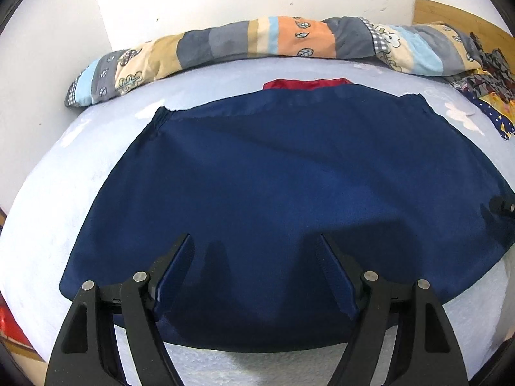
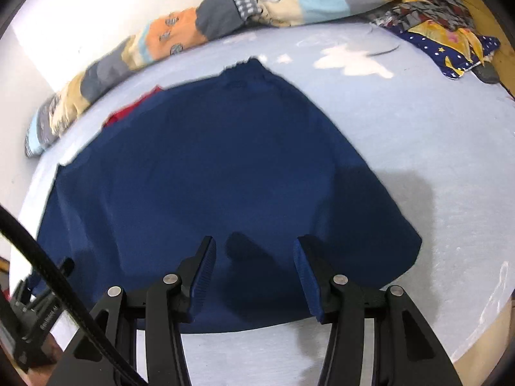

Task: Fold large clothes

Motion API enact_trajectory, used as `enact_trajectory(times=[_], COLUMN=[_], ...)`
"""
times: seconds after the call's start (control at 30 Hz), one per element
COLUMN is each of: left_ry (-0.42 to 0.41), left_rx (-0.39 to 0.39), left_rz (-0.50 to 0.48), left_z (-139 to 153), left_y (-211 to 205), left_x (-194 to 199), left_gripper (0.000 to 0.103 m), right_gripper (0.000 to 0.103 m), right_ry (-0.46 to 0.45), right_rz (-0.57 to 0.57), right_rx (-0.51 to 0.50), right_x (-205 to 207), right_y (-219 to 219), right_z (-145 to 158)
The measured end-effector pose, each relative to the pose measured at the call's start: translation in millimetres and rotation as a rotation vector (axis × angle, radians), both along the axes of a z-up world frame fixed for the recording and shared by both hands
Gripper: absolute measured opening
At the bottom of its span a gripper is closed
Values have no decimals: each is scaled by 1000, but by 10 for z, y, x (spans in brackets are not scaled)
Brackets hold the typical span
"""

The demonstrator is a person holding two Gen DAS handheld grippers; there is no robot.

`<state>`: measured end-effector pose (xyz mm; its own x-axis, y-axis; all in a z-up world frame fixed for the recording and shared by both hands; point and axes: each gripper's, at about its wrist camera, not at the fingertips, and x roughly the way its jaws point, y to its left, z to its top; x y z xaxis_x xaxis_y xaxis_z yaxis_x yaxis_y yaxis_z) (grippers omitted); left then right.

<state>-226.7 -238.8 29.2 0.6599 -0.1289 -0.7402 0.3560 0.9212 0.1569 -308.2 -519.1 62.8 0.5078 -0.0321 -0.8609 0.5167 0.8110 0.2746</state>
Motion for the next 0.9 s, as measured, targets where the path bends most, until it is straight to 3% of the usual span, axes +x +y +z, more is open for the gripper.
enact_trajectory(times=[0.13, 0.33, 0.9], left_ry=[-21, -35, -56], left_rx=[21, 43, 38], left_rz=[-15, -26, -10], left_z=[6, 10, 42], left_y=[-36, -32, 25], left_x=[-31, -45, -47], left_gripper=[77, 77, 77], right_gripper=[55, 55, 56], right_ry=[-47, -16, 24], right_rz=[83, 178, -44], right_rx=[-3, 16, 45], right_x=[58, 178, -38], right_y=[164, 368, -157], right_z=[87, -27, -99])
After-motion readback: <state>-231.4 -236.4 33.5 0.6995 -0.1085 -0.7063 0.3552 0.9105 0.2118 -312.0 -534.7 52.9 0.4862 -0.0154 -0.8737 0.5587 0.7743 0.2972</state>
